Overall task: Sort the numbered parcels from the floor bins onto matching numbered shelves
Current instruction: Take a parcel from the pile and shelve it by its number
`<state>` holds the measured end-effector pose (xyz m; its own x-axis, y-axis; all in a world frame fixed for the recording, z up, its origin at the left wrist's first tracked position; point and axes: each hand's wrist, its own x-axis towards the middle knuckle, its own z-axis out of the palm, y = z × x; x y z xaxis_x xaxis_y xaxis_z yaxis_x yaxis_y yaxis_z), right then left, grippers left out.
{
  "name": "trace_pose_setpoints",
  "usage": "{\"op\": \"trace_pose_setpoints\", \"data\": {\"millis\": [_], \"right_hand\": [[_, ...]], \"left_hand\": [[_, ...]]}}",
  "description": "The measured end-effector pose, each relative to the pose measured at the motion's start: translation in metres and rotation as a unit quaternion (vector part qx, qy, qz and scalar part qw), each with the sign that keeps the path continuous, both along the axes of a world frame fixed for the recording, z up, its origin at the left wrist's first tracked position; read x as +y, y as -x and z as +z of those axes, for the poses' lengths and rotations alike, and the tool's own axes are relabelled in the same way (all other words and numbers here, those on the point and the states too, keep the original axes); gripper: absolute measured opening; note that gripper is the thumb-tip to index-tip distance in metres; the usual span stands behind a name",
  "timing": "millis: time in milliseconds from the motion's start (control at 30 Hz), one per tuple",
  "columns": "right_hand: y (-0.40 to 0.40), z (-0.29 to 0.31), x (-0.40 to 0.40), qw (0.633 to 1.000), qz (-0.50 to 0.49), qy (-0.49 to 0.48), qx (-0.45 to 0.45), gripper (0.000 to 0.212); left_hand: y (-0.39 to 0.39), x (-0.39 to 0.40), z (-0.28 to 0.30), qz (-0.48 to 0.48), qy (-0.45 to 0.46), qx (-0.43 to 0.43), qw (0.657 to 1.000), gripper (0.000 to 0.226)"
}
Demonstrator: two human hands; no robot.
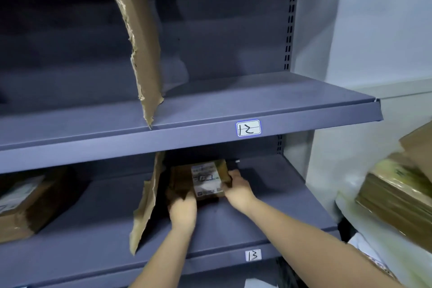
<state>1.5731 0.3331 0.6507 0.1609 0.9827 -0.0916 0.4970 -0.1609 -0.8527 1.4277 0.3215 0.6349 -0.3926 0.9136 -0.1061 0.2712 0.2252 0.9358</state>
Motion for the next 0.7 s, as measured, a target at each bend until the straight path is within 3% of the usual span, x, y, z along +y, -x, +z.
{"op": "trace_pose_setpoints", "data": {"millis": [100,233,500,700], "right_hand": [[-0.001,-0.004,0.016,1.000,0.003,0.009,0.007,0.030],[0.001,-0.013,0.035,0.999,0.030,0.012,0.010,0.029],[0.004,-0.020,0.052,0.995,0.078,0.026,0.052,0.045],[-0.007,0.006,0.020,0.996,0.067,0.042,0.034,0.054]], "left_hand": [[-0.001,0.012,-0.007,0.017,-0.043,0.011,0.999,0.073],[0.001,0.027,-0.009,0.035,-0.027,0.037,0.998,0.064],[0.011,0.063,-0.008,0.008,0.000,0.049,0.999,0.063],[0.001,0.034,0.000,-0.022,0.061,0.087,0.994,0.051]]}}
